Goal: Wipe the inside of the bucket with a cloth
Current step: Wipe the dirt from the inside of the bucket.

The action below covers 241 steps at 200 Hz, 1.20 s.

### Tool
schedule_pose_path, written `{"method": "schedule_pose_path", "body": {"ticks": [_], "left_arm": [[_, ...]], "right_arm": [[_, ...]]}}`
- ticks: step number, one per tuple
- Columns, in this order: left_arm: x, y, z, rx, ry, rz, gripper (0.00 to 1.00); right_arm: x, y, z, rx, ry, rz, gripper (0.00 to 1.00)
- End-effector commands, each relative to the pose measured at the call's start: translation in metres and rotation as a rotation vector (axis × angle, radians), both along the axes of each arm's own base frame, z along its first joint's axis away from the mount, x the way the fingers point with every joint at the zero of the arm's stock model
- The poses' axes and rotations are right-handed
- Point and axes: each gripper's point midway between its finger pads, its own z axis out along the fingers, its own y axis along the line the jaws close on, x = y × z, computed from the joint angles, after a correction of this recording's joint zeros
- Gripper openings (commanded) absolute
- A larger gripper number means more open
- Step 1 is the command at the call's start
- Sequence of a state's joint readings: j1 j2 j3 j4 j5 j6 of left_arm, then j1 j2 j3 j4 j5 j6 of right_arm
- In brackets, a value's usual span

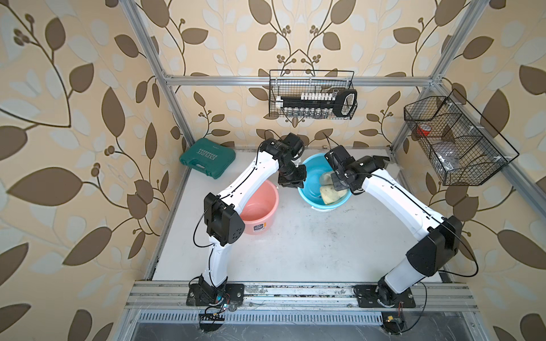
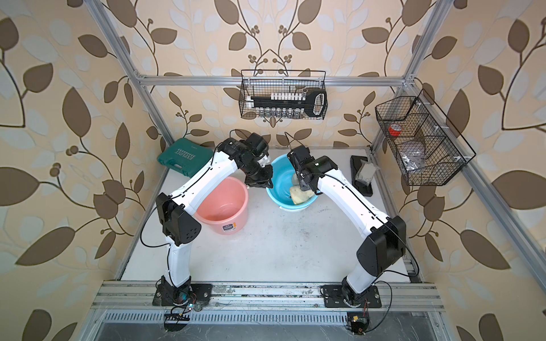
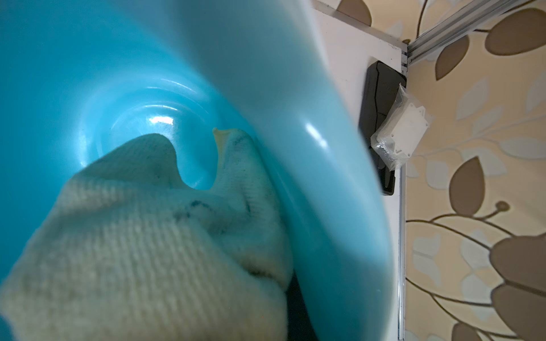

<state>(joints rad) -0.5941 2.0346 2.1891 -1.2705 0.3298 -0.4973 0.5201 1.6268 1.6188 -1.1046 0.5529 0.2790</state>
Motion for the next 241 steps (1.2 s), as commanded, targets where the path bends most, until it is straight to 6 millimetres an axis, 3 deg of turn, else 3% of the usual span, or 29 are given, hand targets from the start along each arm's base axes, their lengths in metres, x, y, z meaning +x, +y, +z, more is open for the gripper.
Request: {"method": "schedule_pose_path", "body": {"ticks": [1, 34, 58, 87, 118, 175, 218, 230, 241], "left_arm": [[0.011, 0.031, 0.004, 0.081, -0.020, 0.063, 0.00], [0.012, 0.032, -0.004, 0.095, -0.006, 0.051, 0.00], [0.008, 0.030, -0.004, 0.077, 0.008, 0.034, 0.00], [-0.002, 0.029, -0.004, 0.068, 0.025, 0.002, 0.00], [-0.009, 0.029, -0.007, 0.061, 0.043, -0.014, 0.00], [-0.021, 0.009, -0.006, 0.006, 0.086, -0.073, 0.00], [-0.033, 0.002, -0.009, -0.024, 0.125, -0.109, 0.00], [-0.034, 0.001, -0.008, -0.030, 0.126, -0.111, 0.00], [-0.033, 0.002, -0.006, -0.025, 0.118, -0.105, 0.00]], "right_arm": [[-0.037, -0.015, 0.006, -0.045, 0.090, 0.022, 0.00], [-0.050, 0.014, 0.009, 0.142, 0.111, 0.091, 0.00], [-0.030, 0.008, 0.015, 0.100, 0.089, 0.055, 0.00], [0.003, 0.007, 0.005, 0.052, 0.107, 0.035, 0.00], [0.028, 0.036, 0.001, 0.143, 0.110, 0.087, 0.00], [0.058, 0.094, -0.004, 0.318, 0.131, 0.148, 0.00], [0.067, 0.127, -0.004, 0.458, 0.127, 0.190, 0.00], [0.068, 0.128, -0.005, 0.467, 0.126, 0.189, 0.00], [0.072, 0.117, -0.007, 0.415, 0.108, 0.154, 0.00]]}}
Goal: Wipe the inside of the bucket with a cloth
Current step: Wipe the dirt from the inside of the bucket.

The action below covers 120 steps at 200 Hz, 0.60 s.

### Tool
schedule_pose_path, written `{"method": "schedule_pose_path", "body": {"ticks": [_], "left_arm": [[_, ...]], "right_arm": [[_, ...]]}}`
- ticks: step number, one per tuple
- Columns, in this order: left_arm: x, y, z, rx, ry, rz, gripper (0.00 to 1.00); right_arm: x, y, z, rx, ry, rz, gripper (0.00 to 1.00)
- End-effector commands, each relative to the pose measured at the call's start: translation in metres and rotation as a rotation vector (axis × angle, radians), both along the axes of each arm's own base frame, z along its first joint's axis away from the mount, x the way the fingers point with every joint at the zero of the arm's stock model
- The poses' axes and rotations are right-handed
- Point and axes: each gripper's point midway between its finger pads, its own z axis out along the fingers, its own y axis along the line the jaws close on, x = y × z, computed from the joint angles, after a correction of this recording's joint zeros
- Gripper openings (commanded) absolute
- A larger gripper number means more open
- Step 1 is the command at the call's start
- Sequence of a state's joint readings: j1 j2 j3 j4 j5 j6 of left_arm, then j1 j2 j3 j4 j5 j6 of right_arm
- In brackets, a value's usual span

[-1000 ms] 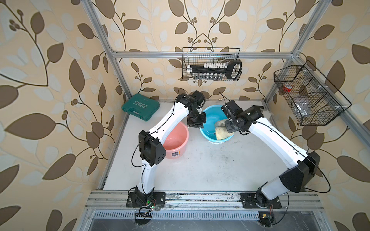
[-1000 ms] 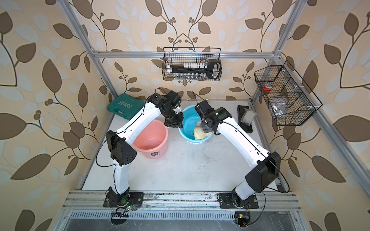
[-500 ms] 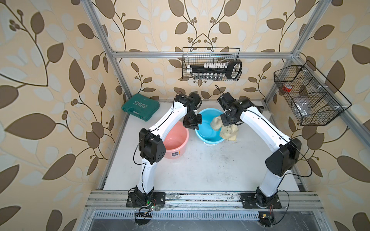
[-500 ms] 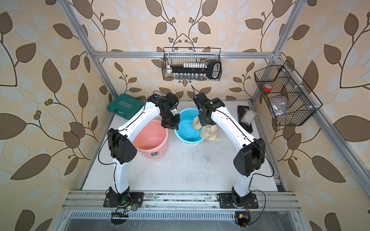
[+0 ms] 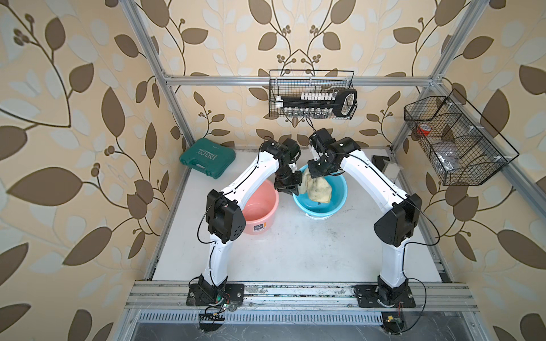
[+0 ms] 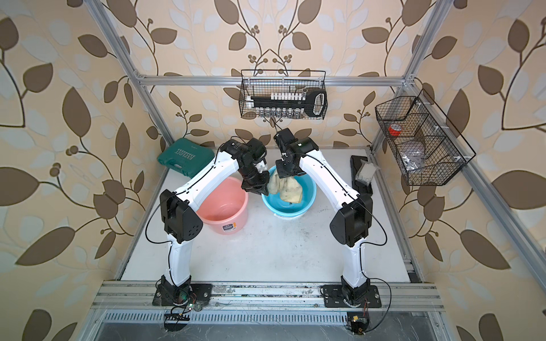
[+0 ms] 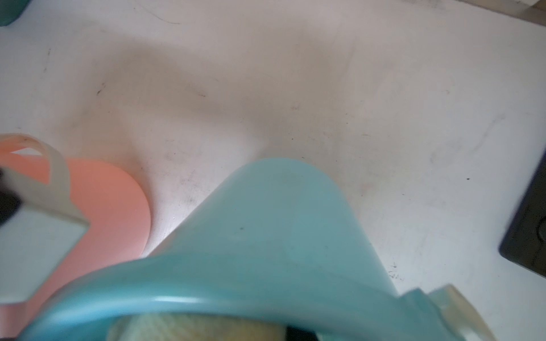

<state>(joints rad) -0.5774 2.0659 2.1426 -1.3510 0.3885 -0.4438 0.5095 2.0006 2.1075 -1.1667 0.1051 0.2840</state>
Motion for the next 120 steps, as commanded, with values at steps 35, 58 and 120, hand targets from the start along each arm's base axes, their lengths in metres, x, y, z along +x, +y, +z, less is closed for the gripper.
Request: {"method": "schedule_pose_path", "body": {"ticks": [35, 58, 120], "left_arm": [[-0.008, 0.003, 0.022, -0.001, -0.041, -0.032, 0.00], [0.000, 0.010, 0.022, 0.022, -0.052, -0.003, 0.00], [0.023, 0.024, 0.034, 0.046, -0.113, 0.063, 0.00]], "right_arm": [[0.014, -0.051, 0.016, -0.149, -0.129, -0.161, 0.00], [0.007, -0.080, 0.030, -0.275, -0.194, -0.192, 0.00], [-0.034, -0.130, 0.017, -0.634, -0.097, -0.162, 0.00]]}}
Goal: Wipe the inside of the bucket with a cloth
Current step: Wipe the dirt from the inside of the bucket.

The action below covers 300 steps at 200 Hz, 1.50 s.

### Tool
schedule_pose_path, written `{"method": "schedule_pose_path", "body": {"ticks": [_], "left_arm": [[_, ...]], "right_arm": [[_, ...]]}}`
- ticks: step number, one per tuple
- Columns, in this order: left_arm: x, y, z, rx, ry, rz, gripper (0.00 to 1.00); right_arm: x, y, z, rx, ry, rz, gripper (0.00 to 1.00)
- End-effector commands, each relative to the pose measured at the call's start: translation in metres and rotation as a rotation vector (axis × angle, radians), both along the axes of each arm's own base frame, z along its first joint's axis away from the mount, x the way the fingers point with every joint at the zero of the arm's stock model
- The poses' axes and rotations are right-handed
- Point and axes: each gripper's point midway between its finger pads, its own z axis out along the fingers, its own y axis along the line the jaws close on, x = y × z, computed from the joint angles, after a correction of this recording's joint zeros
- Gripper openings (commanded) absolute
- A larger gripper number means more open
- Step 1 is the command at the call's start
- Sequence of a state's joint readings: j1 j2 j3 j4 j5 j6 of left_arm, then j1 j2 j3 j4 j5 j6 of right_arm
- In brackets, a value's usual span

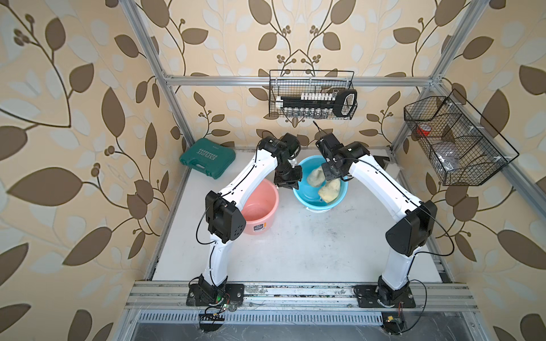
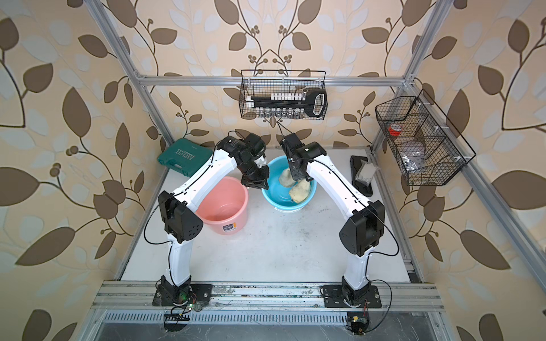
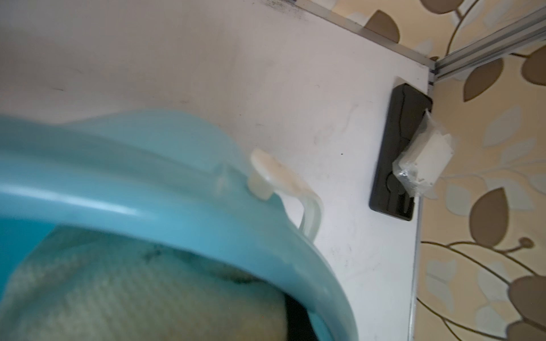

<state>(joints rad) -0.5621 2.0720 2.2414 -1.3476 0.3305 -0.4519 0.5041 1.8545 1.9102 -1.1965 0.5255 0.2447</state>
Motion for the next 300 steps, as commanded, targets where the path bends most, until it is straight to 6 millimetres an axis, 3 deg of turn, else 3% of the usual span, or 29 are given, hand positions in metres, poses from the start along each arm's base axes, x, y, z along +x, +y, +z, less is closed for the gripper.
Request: {"method": "schedule_pose_path", "body": {"ticks": [1, 34, 63, 104, 135, 167, 192, 261, 282, 300], "left_arm": [[0.000, 0.020, 0.011, 0.049, -0.004, 0.029, 0.00], [0.007, 0.020, 0.009, 0.061, -0.012, 0.026, 0.00], [0.008, 0.022, 0.005, 0.079, -0.013, 0.023, 0.00], [0.009, 0.025, 0.005, 0.078, -0.016, 0.026, 0.00], [0.010, 0.027, 0.008, 0.065, -0.013, 0.026, 0.00], [0.007, 0.024, 0.005, 0.048, 0.006, 0.016, 0.00], [0.004, 0.024, 0.002, 0.045, 0.018, 0.009, 0.00], [-0.008, 0.020, -0.003, 0.019, 0.075, -0.023, 0.00], [-0.010, 0.016, -0.004, 0.003, 0.092, -0.032, 0.00], [-0.010, 0.013, -0.003, -0.012, 0.096, -0.035, 0.00]], "right_arm": [[-0.018, -0.040, 0.003, -0.240, 0.027, -0.041, 0.00], [-0.039, -0.028, -0.005, -0.307, 0.073, 0.022, 0.00], [-0.055, 0.002, -0.029, -0.262, 0.198, 0.119, 0.00], [-0.070, 0.045, -0.046, -0.007, 0.293, 0.181, 0.00], [-0.075, 0.060, -0.053, 0.193, 0.337, 0.173, 0.00], [-0.053, 0.032, -0.054, 0.286, 0.297, 0.065, 0.00], [-0.027, 0.013, -0.038, 0.239, 0.183, 0.034, 0.00], [0.041, 0.042, 0.022, 0.177, -0.091, 0.159, 0.00], [0.049, 0.050, 0.023, 0.159, -0.106, 0.178, 0.00], [0.050, 0.047, 0.009, 0.123, -0.077, 0.170, 0.00]]}}
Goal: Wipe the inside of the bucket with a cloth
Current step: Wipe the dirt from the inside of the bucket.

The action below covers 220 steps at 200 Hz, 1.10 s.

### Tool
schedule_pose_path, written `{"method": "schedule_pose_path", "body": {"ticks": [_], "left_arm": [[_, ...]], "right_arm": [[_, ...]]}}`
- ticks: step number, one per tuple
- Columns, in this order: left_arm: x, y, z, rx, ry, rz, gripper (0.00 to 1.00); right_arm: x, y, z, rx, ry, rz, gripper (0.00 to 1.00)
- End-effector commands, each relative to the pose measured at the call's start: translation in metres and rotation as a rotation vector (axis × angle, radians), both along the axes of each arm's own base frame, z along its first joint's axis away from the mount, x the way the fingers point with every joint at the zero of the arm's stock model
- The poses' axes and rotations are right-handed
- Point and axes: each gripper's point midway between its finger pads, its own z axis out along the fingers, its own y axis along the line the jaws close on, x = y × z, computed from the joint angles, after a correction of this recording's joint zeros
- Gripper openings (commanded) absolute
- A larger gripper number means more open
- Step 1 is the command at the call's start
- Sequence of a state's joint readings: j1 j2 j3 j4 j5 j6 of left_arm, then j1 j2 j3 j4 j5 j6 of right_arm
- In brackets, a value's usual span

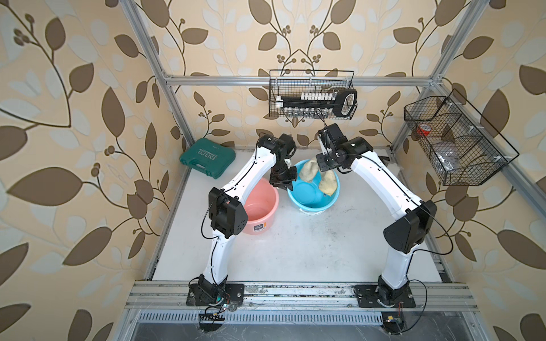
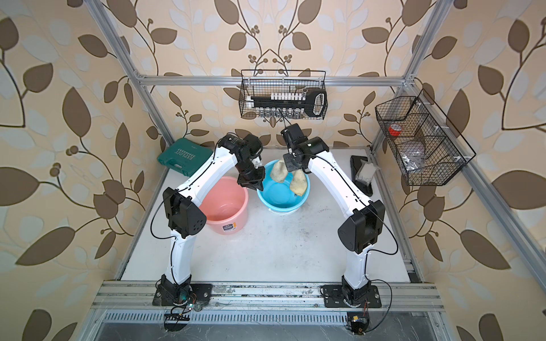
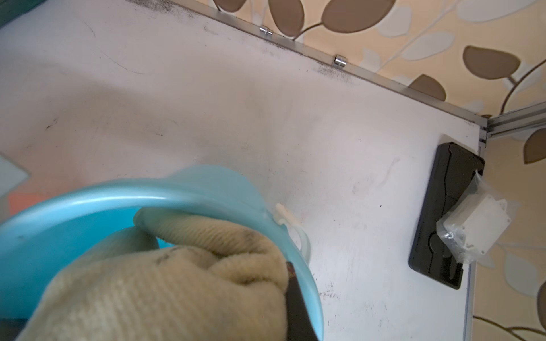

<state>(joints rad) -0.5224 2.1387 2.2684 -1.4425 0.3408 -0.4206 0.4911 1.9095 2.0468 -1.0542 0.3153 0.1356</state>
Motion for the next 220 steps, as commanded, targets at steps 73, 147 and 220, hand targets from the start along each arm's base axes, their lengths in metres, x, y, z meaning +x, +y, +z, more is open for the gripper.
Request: {"method": "schedule_pose_path", "body": {"ticks": [73, 147, 220], "left_arm": [[0.001, 0.000, 0.024, -0.063, -0.041, -0.009, 0.00], [0.012, 0.003, 0.028, -0.090, -0.050, 0.017, 0.00], [0.016, 0.004, 0.026, -0.095, -0.053, 0.030, 0.00]], "right_arm": [[-0.033, -0.054, -0.052, -0.252, 0.099, -0.130, 0.00], [-0.089, -0.083, -0.076, -0.227, 0.227, -0.209, 0.00], [-0.117, -0.095, -0.046, -0.049, 0.166, -0.246, 0.00]]}}
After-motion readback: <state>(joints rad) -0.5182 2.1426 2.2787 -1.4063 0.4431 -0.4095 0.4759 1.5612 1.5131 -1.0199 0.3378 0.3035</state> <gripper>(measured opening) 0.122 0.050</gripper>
